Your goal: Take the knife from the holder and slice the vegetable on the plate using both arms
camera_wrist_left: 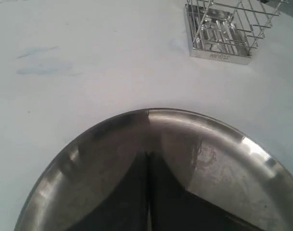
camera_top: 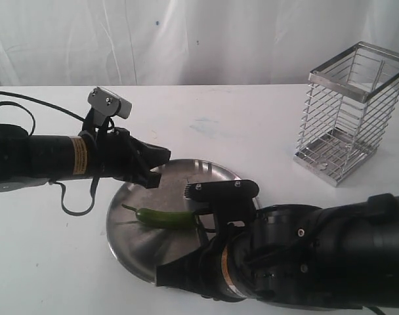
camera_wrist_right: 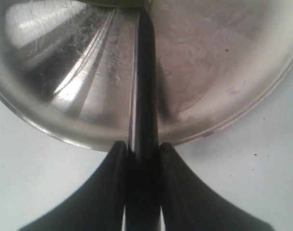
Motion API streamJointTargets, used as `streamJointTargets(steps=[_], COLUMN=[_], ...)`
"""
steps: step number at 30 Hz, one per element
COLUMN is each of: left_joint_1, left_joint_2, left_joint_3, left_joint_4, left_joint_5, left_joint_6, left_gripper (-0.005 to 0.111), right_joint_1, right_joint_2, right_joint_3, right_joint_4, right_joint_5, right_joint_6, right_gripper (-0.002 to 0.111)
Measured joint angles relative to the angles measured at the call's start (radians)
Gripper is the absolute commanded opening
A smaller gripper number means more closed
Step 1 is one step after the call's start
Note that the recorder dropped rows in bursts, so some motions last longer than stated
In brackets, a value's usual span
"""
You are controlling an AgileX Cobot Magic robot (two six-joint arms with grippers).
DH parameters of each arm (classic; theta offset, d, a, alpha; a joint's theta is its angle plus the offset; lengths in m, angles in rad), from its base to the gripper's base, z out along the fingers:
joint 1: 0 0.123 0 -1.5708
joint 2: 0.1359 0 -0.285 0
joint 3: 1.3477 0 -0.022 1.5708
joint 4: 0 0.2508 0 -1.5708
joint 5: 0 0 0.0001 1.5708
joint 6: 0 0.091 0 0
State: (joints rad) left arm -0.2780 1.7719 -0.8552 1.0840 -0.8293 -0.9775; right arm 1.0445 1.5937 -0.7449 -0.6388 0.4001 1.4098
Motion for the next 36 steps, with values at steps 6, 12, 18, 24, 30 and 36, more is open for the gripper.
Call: streamJointTargets(steps=[6,12,18,24,30,36], left_joint_1=[0.000,0.000,0.008,0.004,-0.008,-0.010], left_joint_2=[0.002,0.002,0.002,0.008,0.032,0.064], left_joint_3=[0.000,0.000,0.000,0.000,0.000,0.000], left_joint_4=[0.000,0.000,0.103,0.382,0.467,0.524], left_joint_5=[-0.044,-0.049,-0.027,0.077,-0.003,-0.043], left_joint_6=[-0.011,-0.011,-0.011,0.015,0.286,0.347], left_gripper=[0.000,0.000,0.000,0.001,0.036,0.061], right_joint_1=[0.031,0.055,0.061,0.061,0.017,-0.004], right_joint_2=[0.000,0.000,0.000,-0.066,-0.233,-0.363], right_joint_3=[0.000,0.000,0.000,0.000,0.000,0.000], right_joint_4=[-0.055,-0.172,-0.214,-0.277,-0.276,-0.219], right_joint_5=[0.005,0.062,0.190,0.252,0.248,0.272], right_joint_6=[0.041,0.145,0.196,0.207,0.169,0.095], right_gripper=[0.000,0.000,0.000,0.000,0.000,0.000])
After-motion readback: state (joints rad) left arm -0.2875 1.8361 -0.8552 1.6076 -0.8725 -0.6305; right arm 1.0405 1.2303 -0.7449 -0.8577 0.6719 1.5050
